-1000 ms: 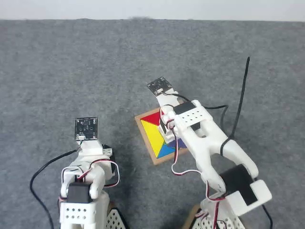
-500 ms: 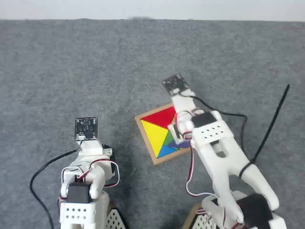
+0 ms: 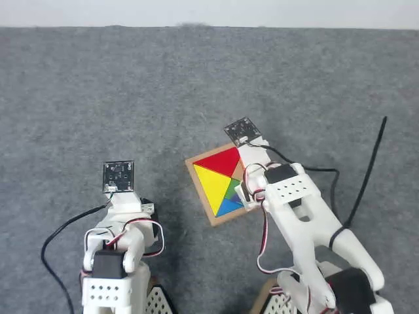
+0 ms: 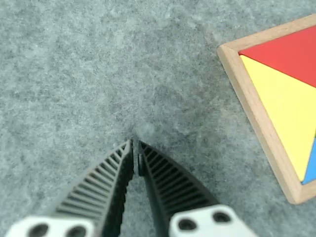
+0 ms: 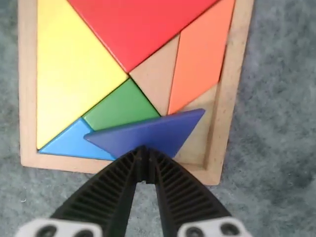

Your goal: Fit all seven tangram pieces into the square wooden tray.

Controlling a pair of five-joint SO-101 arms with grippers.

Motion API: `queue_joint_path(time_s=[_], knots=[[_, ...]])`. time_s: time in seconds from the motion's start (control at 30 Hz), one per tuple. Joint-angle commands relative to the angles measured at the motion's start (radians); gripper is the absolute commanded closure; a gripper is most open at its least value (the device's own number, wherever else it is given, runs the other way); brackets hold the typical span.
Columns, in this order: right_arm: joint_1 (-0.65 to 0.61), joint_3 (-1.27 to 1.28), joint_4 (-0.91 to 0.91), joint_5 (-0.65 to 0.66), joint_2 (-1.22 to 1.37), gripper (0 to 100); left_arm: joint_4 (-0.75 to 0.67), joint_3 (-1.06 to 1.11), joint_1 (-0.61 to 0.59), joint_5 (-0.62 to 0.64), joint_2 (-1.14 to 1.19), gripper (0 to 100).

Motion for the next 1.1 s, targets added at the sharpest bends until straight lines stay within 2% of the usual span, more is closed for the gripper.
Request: queue_joint_path(time_s=[0.0, 0.17, 0.4, 0.63, 0.83, 0.93, 1.07], knots=[[0.05, -0.041, 0.002, 0.037, 0.038, 99.1, 0.002, -0.012, -0.006, -0.011, -0.02, 99], [0.11, -0.101, 0.002, 0.068, 0.119, 99.1, 0.002, -0.012, -0.006, -0.011, -0.02, 99], [0.125, -0.172, 0.001, 0.069, 0.183, 99.1, 0.002, -0.012, -0.006, -0.011, -0.02, 99], [0.116, -0.155, 0.001, 0.054, 0.036, 99.1, 0.002, -0.012, -0.006, -0.011, -0.02, 99], [-0.013, -0.048, -0.061, -0.031, -0.182, 99.1, 0.002, -0.012, -0.006, -0.011, -0.02, 99], [-0.056, -0.034, -0.059, -0.034, -0.15, 99.1, 0.002, -0.012, -0.006, -0.011, -0.02, 99], [-0.019, -0.035, -0.053, -0.031, -0.047, 99.1, 0.002, -0.012, -0.006, -0.011, -0.02, 99]])
